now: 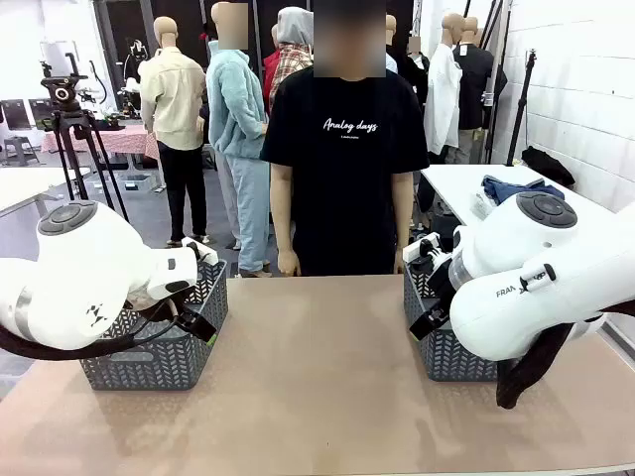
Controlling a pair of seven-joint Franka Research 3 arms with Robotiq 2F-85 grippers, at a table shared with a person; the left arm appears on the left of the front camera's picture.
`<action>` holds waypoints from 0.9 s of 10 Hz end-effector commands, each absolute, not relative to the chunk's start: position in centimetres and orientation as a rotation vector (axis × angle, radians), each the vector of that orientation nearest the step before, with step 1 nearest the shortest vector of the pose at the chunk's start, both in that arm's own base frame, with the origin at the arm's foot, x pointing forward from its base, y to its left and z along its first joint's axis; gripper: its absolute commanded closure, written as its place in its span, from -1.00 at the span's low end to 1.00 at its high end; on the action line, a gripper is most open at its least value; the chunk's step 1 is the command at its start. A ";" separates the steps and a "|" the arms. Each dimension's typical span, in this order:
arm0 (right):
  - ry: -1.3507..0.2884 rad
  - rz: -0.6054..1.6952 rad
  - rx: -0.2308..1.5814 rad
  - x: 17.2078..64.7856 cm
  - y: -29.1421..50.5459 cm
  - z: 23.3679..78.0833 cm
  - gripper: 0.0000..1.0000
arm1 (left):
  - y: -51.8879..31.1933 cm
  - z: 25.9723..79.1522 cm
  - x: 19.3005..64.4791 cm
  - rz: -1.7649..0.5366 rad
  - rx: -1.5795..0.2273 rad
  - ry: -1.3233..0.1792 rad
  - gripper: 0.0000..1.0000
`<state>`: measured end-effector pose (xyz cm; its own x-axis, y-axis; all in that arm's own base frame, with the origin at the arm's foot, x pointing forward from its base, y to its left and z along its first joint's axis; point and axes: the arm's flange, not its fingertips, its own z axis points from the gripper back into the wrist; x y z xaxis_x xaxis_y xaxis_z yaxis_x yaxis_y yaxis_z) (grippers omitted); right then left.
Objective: Sort the tops and bottoms.
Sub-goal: Lift clothes from the center of the table with your left hand.
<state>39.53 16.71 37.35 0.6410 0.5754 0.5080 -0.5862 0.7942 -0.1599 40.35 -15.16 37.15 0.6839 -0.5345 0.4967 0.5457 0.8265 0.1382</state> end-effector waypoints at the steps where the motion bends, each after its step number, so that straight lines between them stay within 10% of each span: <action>1: -0.572 0.662 0.020 39.5 16.7 37.3 -1.00 | -15.2 37.2 40.3 -0.605 -0.021 -0.550 -1.00; 9: -0.572 0.662 0.020 39.5 16.7 37.3 -1.00 | -15.2 37.2 40.3 -0.605 -0.021 -0.550 -1.00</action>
